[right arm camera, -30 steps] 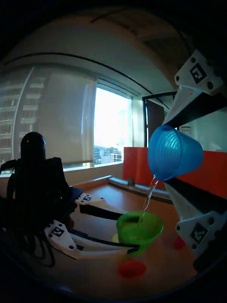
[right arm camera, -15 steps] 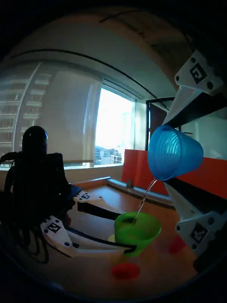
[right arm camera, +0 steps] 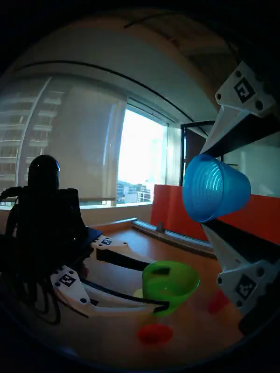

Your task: Pour water

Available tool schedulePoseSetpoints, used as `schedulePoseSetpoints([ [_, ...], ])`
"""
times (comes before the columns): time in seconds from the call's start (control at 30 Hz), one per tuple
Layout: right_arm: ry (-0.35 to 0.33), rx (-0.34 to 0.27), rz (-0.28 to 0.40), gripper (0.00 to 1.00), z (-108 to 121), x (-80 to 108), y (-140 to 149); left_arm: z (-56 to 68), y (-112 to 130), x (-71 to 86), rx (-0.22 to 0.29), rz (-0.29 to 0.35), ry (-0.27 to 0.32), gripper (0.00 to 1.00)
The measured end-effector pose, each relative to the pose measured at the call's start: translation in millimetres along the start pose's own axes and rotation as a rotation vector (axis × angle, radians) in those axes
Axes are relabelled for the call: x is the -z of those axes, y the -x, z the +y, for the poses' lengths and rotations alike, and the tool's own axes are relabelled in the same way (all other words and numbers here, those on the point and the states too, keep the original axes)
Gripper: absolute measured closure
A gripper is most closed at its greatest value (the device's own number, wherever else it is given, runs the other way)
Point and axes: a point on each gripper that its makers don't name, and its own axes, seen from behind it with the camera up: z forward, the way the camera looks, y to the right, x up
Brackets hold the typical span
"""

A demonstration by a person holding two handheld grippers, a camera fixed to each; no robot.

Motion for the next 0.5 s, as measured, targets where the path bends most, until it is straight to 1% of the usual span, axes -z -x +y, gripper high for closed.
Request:
schedulePoseSetpoints([
  [0.1,0.001,-0.033,0.004,0.08,-0.7,1.5,-0.2,0.0,1.2,0.5,-0.001,-0.001,0.000,0.15],
  [0.2,0.000,-0.084,0.008,0.08,-1.7,3.5,0.2,-0.4,2.7,1.0,-0.002,-0.005,-0.003,0.15],
  [0.5,-0.003,-0.309,0.025,0.08,-2.3,12.0,1.0,-1.4,3.3,2.4,-0.005,-0.008,-0.007,0.15],
])
